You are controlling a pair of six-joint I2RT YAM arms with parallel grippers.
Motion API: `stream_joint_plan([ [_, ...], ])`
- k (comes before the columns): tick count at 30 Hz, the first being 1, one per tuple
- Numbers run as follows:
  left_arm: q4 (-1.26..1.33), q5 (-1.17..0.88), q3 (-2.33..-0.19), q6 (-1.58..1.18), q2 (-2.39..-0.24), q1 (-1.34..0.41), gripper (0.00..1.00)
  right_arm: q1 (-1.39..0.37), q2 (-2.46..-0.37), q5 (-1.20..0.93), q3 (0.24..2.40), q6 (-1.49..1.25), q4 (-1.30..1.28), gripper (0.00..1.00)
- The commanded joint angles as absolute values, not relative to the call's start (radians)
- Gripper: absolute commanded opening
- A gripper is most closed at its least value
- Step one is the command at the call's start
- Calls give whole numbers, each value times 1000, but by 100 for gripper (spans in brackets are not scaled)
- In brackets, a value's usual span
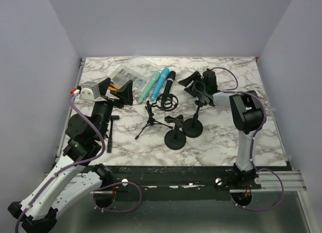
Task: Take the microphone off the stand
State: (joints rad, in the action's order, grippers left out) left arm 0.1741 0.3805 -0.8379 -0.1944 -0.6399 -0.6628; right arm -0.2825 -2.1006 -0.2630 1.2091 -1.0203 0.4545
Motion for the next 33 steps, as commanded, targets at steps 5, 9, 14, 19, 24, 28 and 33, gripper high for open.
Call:
stream_joint_plan([
  [5, 162, 358, -865, -192, -638, -661, 91, -277, -1927, -185, 1160, -854, 316, 74],
  [9, 161, 352, -865, -195, -640, -660, 91, -260, -1816, -119, 1134, -761, 199, 79],
  [14, 158, 349, -865, -196, -642, -660, 91, -185, -1641, -32, 1110, -699, -25, 82],
  [19, 161, 325, -862, -195, -643, -660, 95, -97, -1416, -102, 1048, -668, -124, 82],
  [24, 159, 290, -861, -194, -653, -660, 98, -95, -1173, -103, 1070, -608, -305, 85],
  [28, 137, 240, -878, -183, -679, -661, 98, -95, -979, -198, 1072, -599, -337, 91],
  [33, 138, 155, -879, -191, -693, -661, 98, -95, -891, -427, 1101, -521, -354, 96],
])
